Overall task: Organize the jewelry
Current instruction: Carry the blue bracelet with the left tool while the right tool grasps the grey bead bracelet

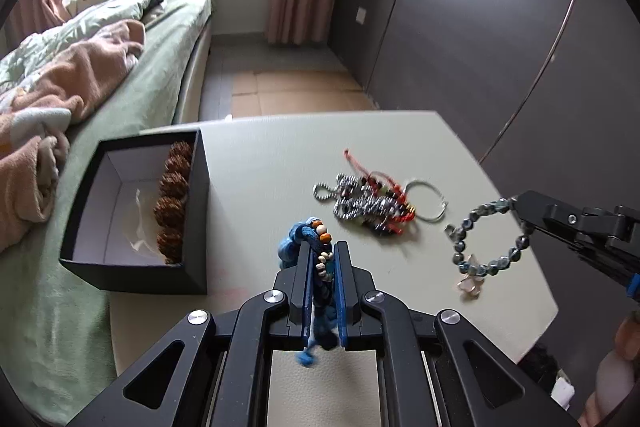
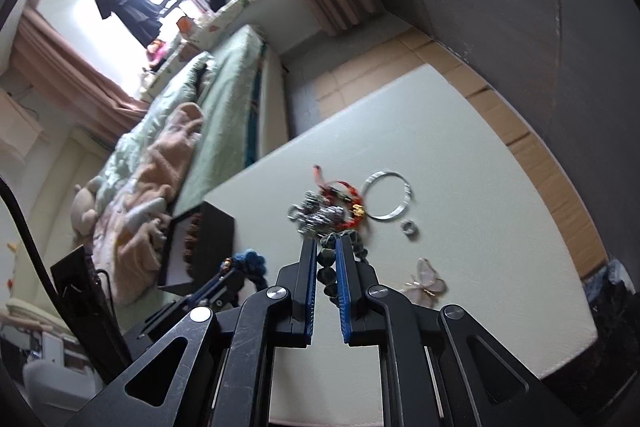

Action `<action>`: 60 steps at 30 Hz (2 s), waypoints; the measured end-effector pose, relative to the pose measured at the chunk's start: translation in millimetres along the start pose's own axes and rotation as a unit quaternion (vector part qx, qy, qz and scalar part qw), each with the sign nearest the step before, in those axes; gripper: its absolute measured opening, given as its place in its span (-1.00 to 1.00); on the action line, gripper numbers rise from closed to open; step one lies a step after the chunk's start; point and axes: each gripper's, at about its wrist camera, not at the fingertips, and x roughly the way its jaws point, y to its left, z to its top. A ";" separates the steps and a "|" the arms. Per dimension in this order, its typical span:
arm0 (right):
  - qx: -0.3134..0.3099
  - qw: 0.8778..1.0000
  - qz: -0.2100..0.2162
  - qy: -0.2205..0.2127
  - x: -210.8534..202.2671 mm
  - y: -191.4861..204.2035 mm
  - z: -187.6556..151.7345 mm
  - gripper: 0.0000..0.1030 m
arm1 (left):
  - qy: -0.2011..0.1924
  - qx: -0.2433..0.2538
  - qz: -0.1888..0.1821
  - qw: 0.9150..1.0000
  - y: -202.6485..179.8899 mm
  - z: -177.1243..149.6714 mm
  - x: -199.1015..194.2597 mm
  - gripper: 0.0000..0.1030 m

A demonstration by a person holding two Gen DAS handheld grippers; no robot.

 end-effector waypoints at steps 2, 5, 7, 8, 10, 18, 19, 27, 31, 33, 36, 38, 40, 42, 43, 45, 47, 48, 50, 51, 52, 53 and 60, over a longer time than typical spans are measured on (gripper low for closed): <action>-0.009 1.000 0.016 -0.014 -4.8 8.0 0.4 -0.78 | -0.011 -0.001 -0.004 1.000 -0.6 1.8 -7.2 -0.81; -0.019 0.999 0.032 -0.029 -8.2 18.0 0.9 -0.78 | -0.027 -0.005 -0.005 1.000 3.0 4.4 -18.8 -0.81; -0.024 0.998 0.041 -0.035 -7.2 24.2 1.0 -0.78 | -0.035 -0.013 -0.008 0.999 9.9 7.2 -25.7 -0.81; -0.025 0.998 0.044 -0.037 -6.3 27.1 1.5 -0.78 | -0.038 -0.017 -0.010 0.999 12.9 8.5 -28.9 -0.81; -0.028 0.998 0.051 -0.039 -3.8 32.2 2.2 -0.78 | -0.047 -0.026 -0.012 0.998 20.3 10.7 -36.7 -0.81; -0.035 0.996 0.081 -0.033 17.8 55.1 4.6 -0.78 | -0.079 -0.049 -0.011 0.996 47.5 16.6 -61.0 -0.81; -0.035 0.995 0.084 -0.032 19.4 56.9 5.3 -0.78 | -0.081 -0.052 -0.011 0.995 50.2 16.7 -63.0 -0.81; -0.059 0.993 0.104 -0.024 34.4 84.5 7.3 -0.78 | -0.100 -0.084 0.010 0.991 87.3 21.8 -70.4 -0.81; -0.085 0.990 0.111 -0.010 48.4 101.7 7.7 -0.78 | -0.099 -0.119 0.020 0.988 117.6 23.1 -70.6 -0.81; -0.091 0.990 0.110 -0.003 55.5 107.4 6.1 -0.78 | -0.102 -0.134 0.032 0.985 131.1 23.7 -72.5 -0.81; -0.096 0.988 0.117 0.005 64.7 116.8 2.8 -0.78 | -0.106 -0.149 0.040 0.982 145.1 24.1 -75.3 -0.81; -0.102 0.987 0.121 0.007 68.3 123.0 4.0 -0.78 | -0.107 -0.159 0.042 0.981 153.8 24.3 -75.9 -0.81; -0.111 0.986 0.121 0.011 73.1 130.5 4.0 -0.78 | -0.106 -0.165 0.042 0.980 158.5 23.3 -76.1 -0.81; -0.117 0.986 0.119 0.014 79.4 136.6 2.7 -0.78 | -0.105 -0.171 0.039 0.979 161.8 23.1 -77.4 -0.81; -0.119 0.986 0.116 0.016 83.2 139.2 1.9 -0.78 | -0.106 -0.172 0.038 0.979 162.6 23.3 -77.6 -0.81; -0.121 0.986 0.113 0.021 90.8 144.4 1.3 -0.78 | -0.108 -0.172 0.038 0.978 163.1 22.5 -80.2 -0.81; -0.122 0.985 0.118 0.028 97.6 149.3 2.0 -0.78 | -0.109 -0.174 0.036 0.978 163.8 22.4 -81.3 -0.81; -0.127 0.984 0.119 0.029 101.1 154.4 2.4 -0.78 | -0.109 -0.175 0.036 0.978 165.2 22.4 -81.5 -0.81; -0.135 0.983 0.123 0.031 105.8 163.7 3.1 -0.78 | -0.109 -0.178 0.037 0.977 166.7 22.0 -81.8 -0.81; -0.138 0.982 0.124 0.033 108.4 167.1 3.0 -0.78 | -0.109 -0.179 0.037 0.977 168.2 21.7 -82.8 -0.81; -0.140 0.981 0.127 0.037 112.7 171.3 2.7 -0.78 | -0.110 -0.180 0.037 0.977 169.8 21.6 -83.1 -0.81; -0.141 0.981 0.128 0.040 115.0 173.5 2.9 -0.78 | -0.110 -0.181 0.038 0.977 171.8 21.5 -83.2 -0.81; -0.147 0.976 0.131 0.089 142.8 189.2 -7.5 -0.72 | -0.099 -0.201 0.044 0.974 187.1 19.6 -80.4 -0.81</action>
